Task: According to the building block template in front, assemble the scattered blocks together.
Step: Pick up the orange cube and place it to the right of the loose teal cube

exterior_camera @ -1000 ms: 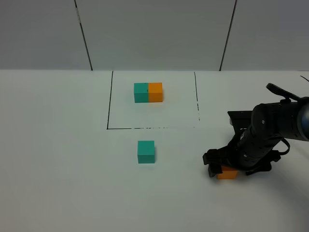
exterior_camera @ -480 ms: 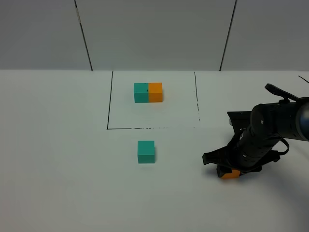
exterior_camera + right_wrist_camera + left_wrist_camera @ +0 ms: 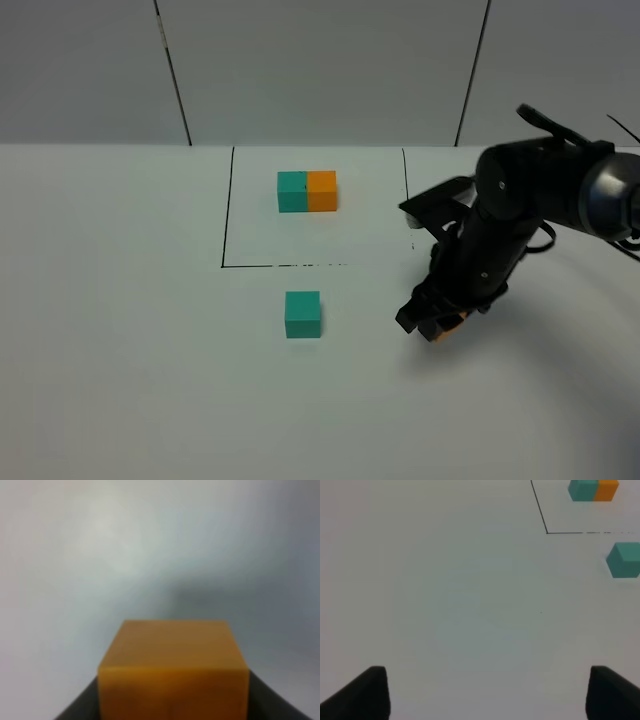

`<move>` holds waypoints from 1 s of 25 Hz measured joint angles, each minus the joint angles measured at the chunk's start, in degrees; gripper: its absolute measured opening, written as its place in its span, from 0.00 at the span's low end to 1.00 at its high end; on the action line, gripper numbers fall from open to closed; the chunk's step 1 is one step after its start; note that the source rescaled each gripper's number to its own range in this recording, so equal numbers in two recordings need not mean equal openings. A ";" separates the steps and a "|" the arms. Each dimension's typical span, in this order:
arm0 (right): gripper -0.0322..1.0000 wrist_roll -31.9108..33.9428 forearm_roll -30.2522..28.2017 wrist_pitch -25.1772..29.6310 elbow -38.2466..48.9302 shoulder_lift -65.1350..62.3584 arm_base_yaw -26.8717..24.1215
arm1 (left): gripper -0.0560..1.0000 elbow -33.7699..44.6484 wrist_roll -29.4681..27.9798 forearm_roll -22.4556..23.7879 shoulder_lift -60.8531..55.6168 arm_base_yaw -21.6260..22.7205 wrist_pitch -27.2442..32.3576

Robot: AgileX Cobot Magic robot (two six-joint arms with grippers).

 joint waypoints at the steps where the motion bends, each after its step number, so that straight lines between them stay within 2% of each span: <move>1: 0.03 -3.87 -1.17 1.41 -2.20 0.00 0.92 | 0.69 0.00 0.00 0.00 0.00 0.00 0.00; 4: 0.03 -18.23 -4.23 3.68 -6.51 0.02 3.09 | 0.69 0.00 0.00 0.00 0.00 0.00 0.00; 9: 0.03 -28.56 -5.32 6.28 -11.66 1.81 4.17 | 0.69 0.00 0.00 0.00 0.00 0.00 0.00; 12: 0.03 -31.42 -5.32 10.16 -14.76 4.78 4.17 | 0.69 0.00 0.00 0.00 0.00 0.00 0.00; 16: 0.03 -33.51 -6.11 11.80 -16.79 7.83 4.36 | 0.69 0.00 0.00 0.00 0.00 0.00 0.00; 25: 0.03 -37.49 -6.26 7.30 -18.55 11.39 7.53 | 0.69 0.00 0.00 0.00 0.00 0.00 0.00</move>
